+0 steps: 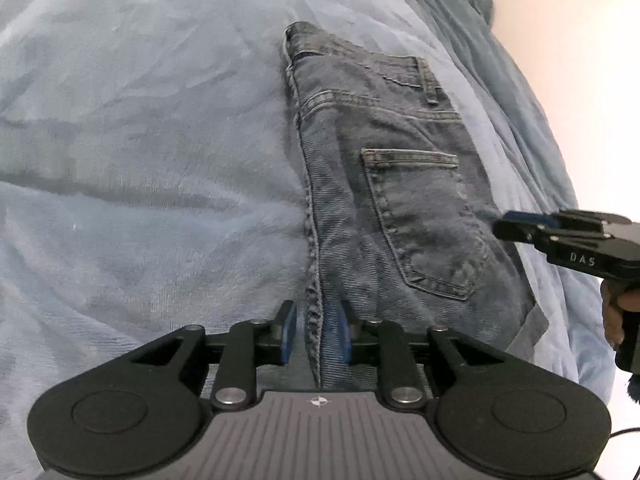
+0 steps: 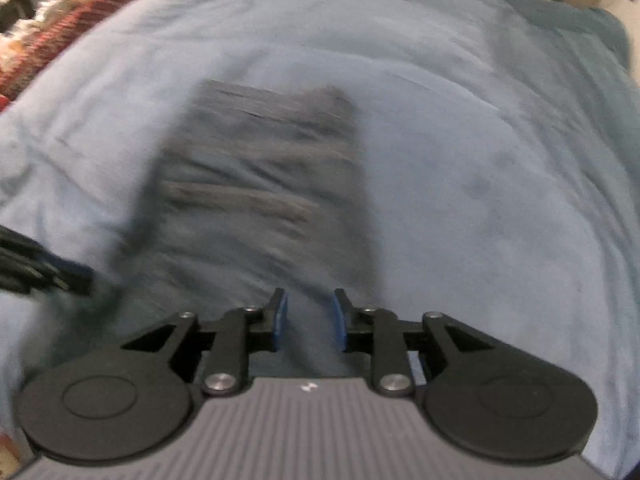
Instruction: Fold clothes
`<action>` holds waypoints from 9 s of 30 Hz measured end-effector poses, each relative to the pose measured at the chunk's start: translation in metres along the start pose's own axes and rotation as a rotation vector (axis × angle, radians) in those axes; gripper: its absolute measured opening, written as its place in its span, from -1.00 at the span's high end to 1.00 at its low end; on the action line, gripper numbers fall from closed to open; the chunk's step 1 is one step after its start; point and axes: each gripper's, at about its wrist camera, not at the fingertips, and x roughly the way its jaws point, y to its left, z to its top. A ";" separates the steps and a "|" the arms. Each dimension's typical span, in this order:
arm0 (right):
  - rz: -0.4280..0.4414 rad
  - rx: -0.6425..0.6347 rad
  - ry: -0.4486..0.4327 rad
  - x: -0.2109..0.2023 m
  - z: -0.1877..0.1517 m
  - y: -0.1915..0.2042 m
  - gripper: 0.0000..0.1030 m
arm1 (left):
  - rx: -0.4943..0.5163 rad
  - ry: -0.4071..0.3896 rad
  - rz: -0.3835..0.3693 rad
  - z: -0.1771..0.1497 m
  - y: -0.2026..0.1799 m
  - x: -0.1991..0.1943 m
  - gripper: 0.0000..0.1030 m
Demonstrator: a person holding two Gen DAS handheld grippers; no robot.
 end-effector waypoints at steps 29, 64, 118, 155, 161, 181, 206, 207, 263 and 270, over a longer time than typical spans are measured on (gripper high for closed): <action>0.007 0.000 0.002 0.010 -0.027 -0.020 1.00 | 0.033 -0.025 0.018 0.018 0.005 0.037 0.32; -0.009 0.019 -0.017 -0.036 -0.071 -0.002 0.91 | 0.212 0.112 0.119 -0.084 -0.026 -0.020 0.48; 0.220 0.189 0.049 -0.002 -0.068 -0.071 0.40 | -0.019 0.113 0.077 -0.102 -0.023 0.015 0.38; 0.312 0.361 0.149 -0.118 -0.072 0.023 0.77 | 0.178 0.162 0.202 -0.076 -0.044 -0.128 0.82; 0.281 0.382 0.028 -0.154 -0.018 -0.008 0.80 | 0.102 0.069 0.135 -0.029 -0.056 -0.156 0.82; 0.314 0.536 0.158 -0.050 -0.133 -0.008 0.21 | -0.054 0.313 0.236 -0.101 -0.004 -0.083 0.88; 0.264 0.202 -0.216 -0.044 -0.155 0.036 0.74 | 0.474 -0.166 0.321 -0.161 -0.009 -0.084 0.88; 0.234 0.187 -0.270 -0.047 -0.163 0.039 0.71 | 0.511 -0.203 0.330 -0.171 -0.007 -0.085 0.87; 0.164 0.283 -0.475 -0.043 -0.215 0.050 0.62 | 0.565 -0.514 0.453 -0.218 -0.046 -0.061 0.45; 0.136 0.244 -0.522 -0.090 -0.218 0.048 0.92 | 0.560 -0.534 0.437 -0.223 -0.052 -0.075 0.44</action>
